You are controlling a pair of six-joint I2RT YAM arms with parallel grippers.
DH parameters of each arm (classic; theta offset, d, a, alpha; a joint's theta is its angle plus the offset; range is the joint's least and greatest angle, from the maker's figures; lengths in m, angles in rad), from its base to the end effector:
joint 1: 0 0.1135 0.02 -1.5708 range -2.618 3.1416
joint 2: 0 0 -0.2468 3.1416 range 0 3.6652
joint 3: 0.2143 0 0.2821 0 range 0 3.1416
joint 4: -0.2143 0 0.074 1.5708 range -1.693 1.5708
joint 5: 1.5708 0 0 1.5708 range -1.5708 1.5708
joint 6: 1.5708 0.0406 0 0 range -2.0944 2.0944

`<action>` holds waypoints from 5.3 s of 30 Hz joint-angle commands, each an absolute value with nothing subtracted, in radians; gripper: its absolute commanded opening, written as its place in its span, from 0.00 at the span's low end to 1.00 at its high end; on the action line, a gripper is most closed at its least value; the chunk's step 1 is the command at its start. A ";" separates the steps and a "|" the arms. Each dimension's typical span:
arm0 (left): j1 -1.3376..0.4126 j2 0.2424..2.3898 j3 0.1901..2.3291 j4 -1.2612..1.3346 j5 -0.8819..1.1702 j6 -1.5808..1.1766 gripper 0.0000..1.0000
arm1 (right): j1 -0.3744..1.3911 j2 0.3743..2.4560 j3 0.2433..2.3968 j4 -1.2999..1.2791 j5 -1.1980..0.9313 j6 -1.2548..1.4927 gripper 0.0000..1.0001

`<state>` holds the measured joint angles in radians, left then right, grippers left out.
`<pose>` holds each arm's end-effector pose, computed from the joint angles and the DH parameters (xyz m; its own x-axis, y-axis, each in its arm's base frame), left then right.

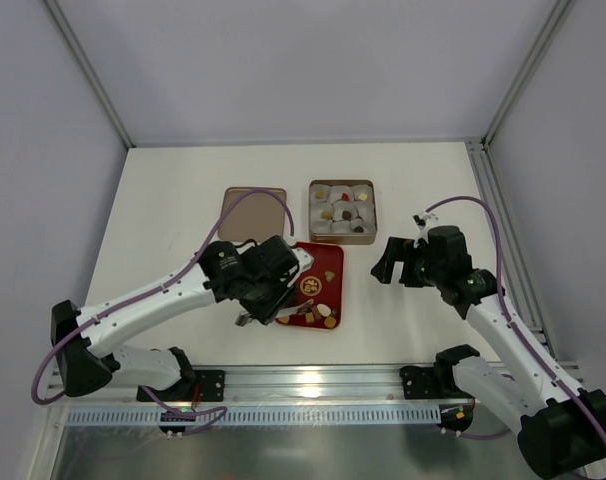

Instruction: Pack the chocolate

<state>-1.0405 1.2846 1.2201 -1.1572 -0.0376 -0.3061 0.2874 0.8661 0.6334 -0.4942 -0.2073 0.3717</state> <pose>0.1371 -0.2308 0.2847 -0.7110 0.6173 -0.3368 0.6726 0.7368 -0.0694 0.2155 0.0724 0.2207 -0.7481 0.1495 -0.6465 -0.1644 0.9022 0.3988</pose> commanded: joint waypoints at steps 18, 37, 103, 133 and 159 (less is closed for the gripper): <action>-1.048 1.315 1.247 -1.115 -0.041 -0.284 0.36 | 0.293 0.847 0.629 -0.468 -0.201 0.362 1.00; -1.049 1.348 1.241 -1.106 -0.048 -0.285 0.33 | 0.293 0.850 0.626 -0.462 -0.207 0.360 1.00; -0.936 1.434 1.328 -1.078 -0.081 -0.331 0.41 | 0.293 0.859 0.657 -0.486 -0.221 0.356 1.00; -0.939 1.442 1.400 -1.108 -0.169 -0.327 0.25 | 0.293 0.859 0.652 -0.479 -0.224 0.354 1.00; -0.881 1.657 1.765 -1.031 -0.180 -0.287 0.24 | 0.293 0.851 0.689 -0.477 -0.193 0.370 1.00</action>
<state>-0.8982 1.6287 1.6882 -1.0985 -0.1825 -0.3073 0.2882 0.8715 0.6346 -0.5007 -0.2161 0.3691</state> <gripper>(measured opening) 0.303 0.996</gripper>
